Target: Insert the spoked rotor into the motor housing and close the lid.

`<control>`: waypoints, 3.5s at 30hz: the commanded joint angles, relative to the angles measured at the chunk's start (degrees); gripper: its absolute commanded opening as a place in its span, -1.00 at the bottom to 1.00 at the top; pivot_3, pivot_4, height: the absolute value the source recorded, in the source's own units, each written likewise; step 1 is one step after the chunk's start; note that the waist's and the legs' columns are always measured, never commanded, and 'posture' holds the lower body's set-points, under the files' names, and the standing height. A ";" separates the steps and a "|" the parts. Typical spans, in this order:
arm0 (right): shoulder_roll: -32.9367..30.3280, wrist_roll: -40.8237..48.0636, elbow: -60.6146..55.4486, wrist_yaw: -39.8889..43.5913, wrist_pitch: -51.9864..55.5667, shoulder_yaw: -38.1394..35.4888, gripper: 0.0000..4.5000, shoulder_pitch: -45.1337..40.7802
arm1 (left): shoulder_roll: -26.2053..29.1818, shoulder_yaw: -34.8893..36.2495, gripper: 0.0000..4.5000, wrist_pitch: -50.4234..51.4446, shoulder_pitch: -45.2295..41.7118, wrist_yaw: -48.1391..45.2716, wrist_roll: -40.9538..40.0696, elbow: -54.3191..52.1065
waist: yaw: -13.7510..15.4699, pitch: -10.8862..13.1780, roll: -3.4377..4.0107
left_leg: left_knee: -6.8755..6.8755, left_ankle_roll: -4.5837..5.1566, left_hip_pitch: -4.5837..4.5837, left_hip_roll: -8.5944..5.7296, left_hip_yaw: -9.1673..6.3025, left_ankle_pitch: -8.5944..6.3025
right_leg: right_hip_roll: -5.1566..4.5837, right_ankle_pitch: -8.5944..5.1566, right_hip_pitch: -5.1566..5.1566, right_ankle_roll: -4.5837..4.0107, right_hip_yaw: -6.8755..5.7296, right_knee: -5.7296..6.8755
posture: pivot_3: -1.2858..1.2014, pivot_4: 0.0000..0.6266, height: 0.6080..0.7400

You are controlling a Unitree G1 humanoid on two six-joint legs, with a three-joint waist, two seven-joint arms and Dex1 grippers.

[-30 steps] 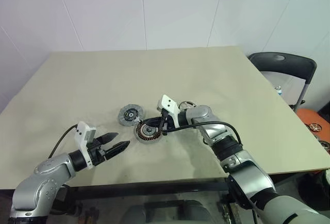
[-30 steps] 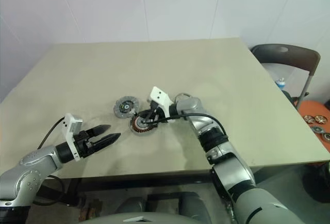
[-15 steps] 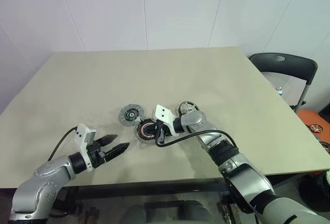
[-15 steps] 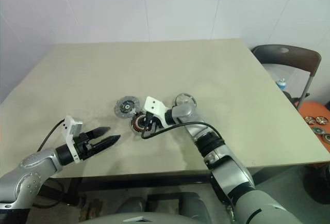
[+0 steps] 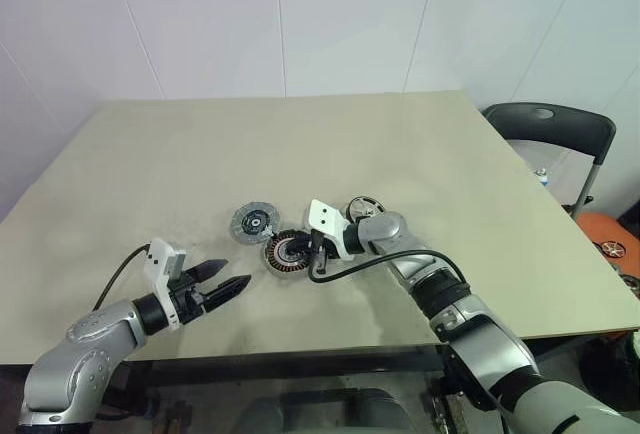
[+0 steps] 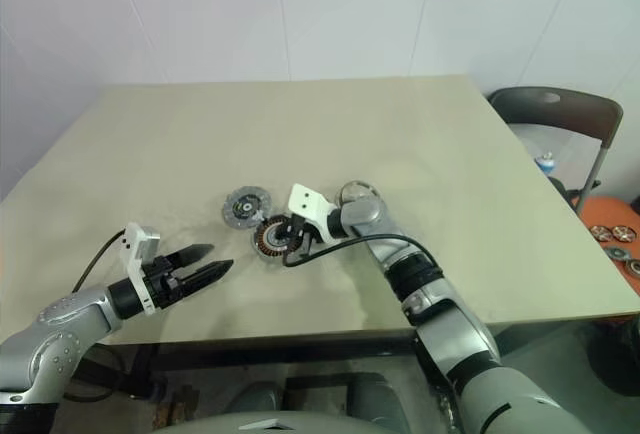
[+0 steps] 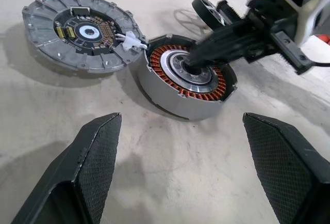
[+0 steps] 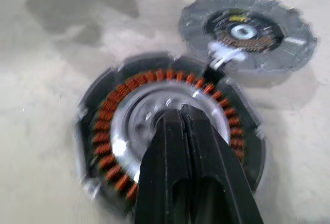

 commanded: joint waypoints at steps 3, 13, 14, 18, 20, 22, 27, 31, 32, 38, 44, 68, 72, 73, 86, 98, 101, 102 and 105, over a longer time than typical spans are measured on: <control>-1.93 -1.21 -0.17 2.45 -0.45 1.05 -0.98 0.31 | 0.75 1.64 0.78 -0.50 -0.72 -0.11 -0.50 -1.35 | -0.05 0.00 0.00 | -0.02 0.00 0.14 0.00 0.00 0.00 | 0.01 0.00 0.12 0.00 0.00 0.00 | 0.03 -1.00 1.00; 3.63 5.26 -0.51 -1.92 6.74 -6.62 -0.98 -2.69 | 0.47 1.59 0.78 -0.75 -0.73 0.10 -0.42 -1.27 | -0.19 0.02 0.04 | -0.14 0.01 0.77 0.05 -0.01 0.00 | 0.08 -0.12 0.73 -0.18 0.00 -0.08 | 0.03 -1.00 1.00; 3.73 5.90 -0.68 -1.87 7.48 -7.35 -0.98 -2.99 | 0.45 1.56 0.78 -0.78 -0.69 0.10 -0.41 -1.26 | -0.17 0.03 0.05 | -0.14 0.01 0.76 0.06 -0.03 0.00 | 0.08 -0.12 0.72 -0.17 0.00 -0.08 | 0.03 -1.00 1.00; 4.19 8.15 -2.36 -1.61 9.99 -9.19 -0.98 -3.72 | 0.41 1.46 0.78 -0.82 -0.83 -0.06 -0.52 -1.22 | -0.01 0.03 0.05 | -0.14 0.01 0.72 0.02 -0.02 -0.01 | 0.02 -0.12 0.71 -0.17 -0.01 -0.12 | 0.03 -1.00 1.00; 4.79 9.38 -2.41 -2.99 11.75 -10.89 -0.98 -4.59 | 0.46 1.34 0.78 -0.85 -1.10 -0.08 -0.46 -1.30 | -0.09 0.03 0.06 | -0.15 0.01 0.72 0.02 -0.02 -0.01 | 0.03 -0.12 0.72 -0.17 -0.01 -0.12 | 0.03 -1.00 1.00; 4.95 9.99 -1.63 -4.69 12.47 -12.36 -0.98 -5.50 | 0.56 1.29 0.78 -0.94 -1.38 -0.05 -0.36 -1.55 | -0.11 0.04 0.07 | -0.17 0.01 0.73 0.04 -0.02 -0.01 | 0.04 -0.12 0.69 -0.17 0.00 -0.11 | 0.03 -1.00 1.00; -0.46 11.85 -1.09 -1.78 17.15 -14.61 -0.98 -6.95 | 1.49 1.88 0.78 0.50 -2.34 -0.35 -2.52 -4.84 | 0.17 0.04 0.08 | -0.14 0.01 0.69 0.02 -0.03 -0.01 | 0.00 -0.12 0.70 -0.18 -0.02 -0.13 | 0.03 -1.00 1.00; -9.02 15.13 -9.75 9.66 25.85 -11.43 -0.98 -3.78 | 3.19 0.28 0.78 0.17 -1.05 -1.81 -1.60 -7.02 | 0.13 0.06 0.11 | -0.21 0.06 0.64 0.00 -0.02 -0.04 | -0.02 -0.13 0.71 -0.18 -0.02 -0.31 | 0.03 -1.00 1.00; -11.85 14.91 -11.55 12.19 26.57 -10.26 -0.98 -2.42 | 3.67 -0.26 0.78 -0.05 -0.60 -2.34 -1.23 -7.47 | 0.11 0.08 0.14 | -0.25 0.08 0.64 0.02 -0.02 -0.05 | 0.00 -0.13 0.71 -0.17 -0.01 -0.37 | 0.03 -1.00 1.00; -19.97 11.30 -15.17 13.62 22.51 -6.97 -0.98 4.40 | 6.30 -2.24 0.78 -6.41 3.12 -5.69 5.00 -6.72 | -0.23 0.12 0.20 | -0.32 0.15 0.66 0.06 0.10 -0.09 | 0.06 -0.16 0.79 -0.20 -0.02 -0.62 | 0.03 -1.00 1.00; -12.96 15.74 -21.36 6.98 27.71 -9.87 -0.98 4.69 | 6.50 2.37 0.78 -12.27 1.68 -5.72 7.16 -1.01 | 0.00 0.13 0.22 | -0.23 0.15 0.74 0.19 0.11 -0.08 | 0.20 -0.16 0.80 -0.20 0.04 -0.52 | 0.03 -1.00 1.00; 4.59 8.84 -2.80 -4.94 13.23 -3.15 -0.98 -0.96 | 3.61 2.97 0.78 -9.33 2.30 -3.01 4.84 -6.14 | -0.08 0.14 0.23 | -0.31 0.19 0.62 0.06 0.01 -0.13 | -0.02 -0.04 0.74 -0.02 -0.01 -0.64 | 0.03 -1.00 1.00; 6.36 9.26 0.59 -6.65 11.55 -4.65 -0.98 -2.17 | 3.36 2.50 0.78 -9.21 2.43 -2.93 4.91 -6.35 | -0.15 0.14 0.24 | -0.31 0.19 0.63 0.07 0.01 -0.13 | 0.03 -0.06 0.75 -0.05 -0.01 -0.64 | 0.03 -1.00 1.00; 6.79 9.43 1.29 -7.05 11.33 -5.07 -0.98 -2.52 | 3.33 2.41 0.78 -9.22 2.42 -2.94 4.93 -6.33 | -0.16 0.15 0.24 | -0.32 0.20 0.62 0.07 0.01 -0.13 | 0.04 -0.06 0.74 -0.04 -0.01 -0.64 | 0.03 -1.00 1.00; 3.85 2.99 2.09 -5.13 6.03 -1.11 -0.98 1.84 | 3.19 2.72 0.78 -9.59 2.08 -3.33 5.20 -4.91 | -0.18 0.12 0.25 | -0.30 0.20 0.71 0.06 0.01 -0.13 | 0.04 -0.13 0.84 -0.17 -0.01 -0.63 | 0.03 -1.00 1.00; 7.18 17.12 -5.67 -2.62 21.06 -12.23 -0.98 -2.47 | 2.67 2.18 0.78 -9.60 1.52 -3.31 5.33 -5.04 | -0.14 0.15 0.30 | -0.30 0.19 0.63 0.07 -0.01 -0.13 | 0.02 -0.11 0.75 -0.14 0.00 -0.60 | 0.03 -1.00 1.00; 5.44 14.04 -5.58 -1.83 18.76 -9.03 -0.98 -0.71 | 2.87 2.34 0.78 -9.71 1.60 -3.56 5.49 -4.74 | -0.17 0.15 0.30 | -0.35 0.19 0.65 0.07 -0.01 -0.13 | 0.01 -0.05 0.75 -0.02 -0.01 -0.63 | 0.03 -1.00 1.00; 4.96 12.81 -5.22 -1.95 17.72 -7.86 -0.98 -0.03 | 2.89 2.37 0.78 -9.75 1.61 -3.60 5.54 -4.68 | -0.14 0.15 0.30 | -0.36 0.19 0.65 0.07 -0.01 -0.13 | 0.01 -0.05 0.75 -0.03 -0.02 -0.64 | 0.03 -1.00 1.00; 4.18 9.08 -2.82 -3.14 14.15 -5.00 -0.98 1.57 | 2.80 2.34 0.78 -9.82 1.59 -3.52 5.62 -4.71 | -0.10 0.15 0.30 | -0.34 0.19 0.63 0.05 0.00 -0.13 | 0.02 -0.08 0.76 -0.08 -0.02 -0.65 | 0.03 -1.00 1.00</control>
